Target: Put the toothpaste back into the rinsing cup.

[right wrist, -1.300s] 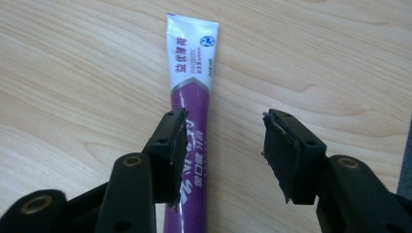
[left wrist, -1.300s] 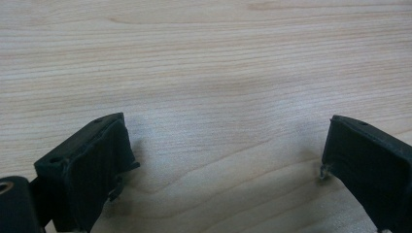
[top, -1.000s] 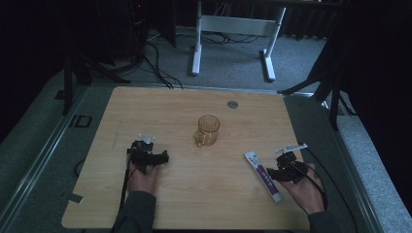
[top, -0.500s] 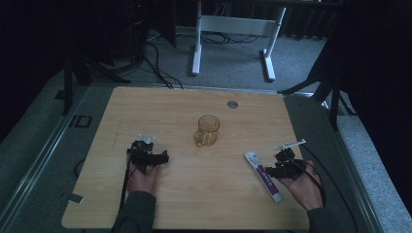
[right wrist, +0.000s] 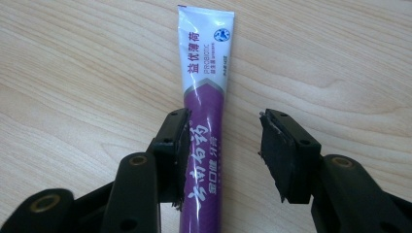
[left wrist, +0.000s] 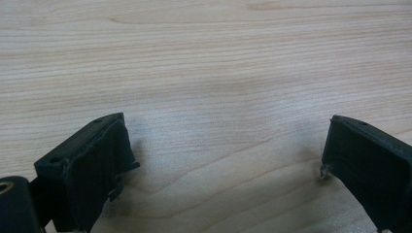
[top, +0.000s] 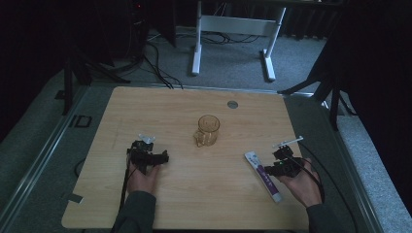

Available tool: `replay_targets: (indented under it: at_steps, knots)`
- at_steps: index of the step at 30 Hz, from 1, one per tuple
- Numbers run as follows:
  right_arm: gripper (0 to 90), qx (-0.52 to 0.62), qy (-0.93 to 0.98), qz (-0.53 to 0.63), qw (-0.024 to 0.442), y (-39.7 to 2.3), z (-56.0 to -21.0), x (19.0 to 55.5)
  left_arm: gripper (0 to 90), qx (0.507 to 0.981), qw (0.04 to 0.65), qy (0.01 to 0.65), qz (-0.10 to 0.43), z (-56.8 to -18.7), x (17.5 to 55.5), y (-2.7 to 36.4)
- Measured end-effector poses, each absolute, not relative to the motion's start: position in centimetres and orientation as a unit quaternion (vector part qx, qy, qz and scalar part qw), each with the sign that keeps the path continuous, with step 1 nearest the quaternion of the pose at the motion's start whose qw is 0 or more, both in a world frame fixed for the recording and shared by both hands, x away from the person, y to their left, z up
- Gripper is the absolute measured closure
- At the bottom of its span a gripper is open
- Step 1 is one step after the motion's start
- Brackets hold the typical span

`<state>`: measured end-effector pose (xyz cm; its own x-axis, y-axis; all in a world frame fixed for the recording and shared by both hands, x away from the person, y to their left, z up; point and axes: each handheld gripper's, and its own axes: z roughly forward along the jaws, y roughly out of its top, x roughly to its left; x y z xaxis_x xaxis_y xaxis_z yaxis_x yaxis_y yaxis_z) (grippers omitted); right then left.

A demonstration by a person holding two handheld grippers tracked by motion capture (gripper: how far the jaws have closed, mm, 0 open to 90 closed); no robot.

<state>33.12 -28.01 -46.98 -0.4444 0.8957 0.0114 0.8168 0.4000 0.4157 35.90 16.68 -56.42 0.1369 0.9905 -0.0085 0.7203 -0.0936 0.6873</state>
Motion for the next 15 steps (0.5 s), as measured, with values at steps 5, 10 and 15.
replay_targets:
  at_steps: [5,10,15]
  knots:
    - [55.1,0.514,0.833,0.180,0.101,-27.74,-47.04,33.43,2.8,0.699,0.282,0.611,0.240,-56.42,35.90,16.68]
    - [56.0,0.512,0.835,0.175,0.098,-27.39,-47.05,33.44,2.8,0.699,0.282,0.612,0.240,-56.42,35.90,16.68]
    - [57.5,0.510,0.839,0.165,0.092,-27.10,-47.23,33.40,2.8,0.699,0.281,0.612,0.240,-56.42,35.90,16.68]
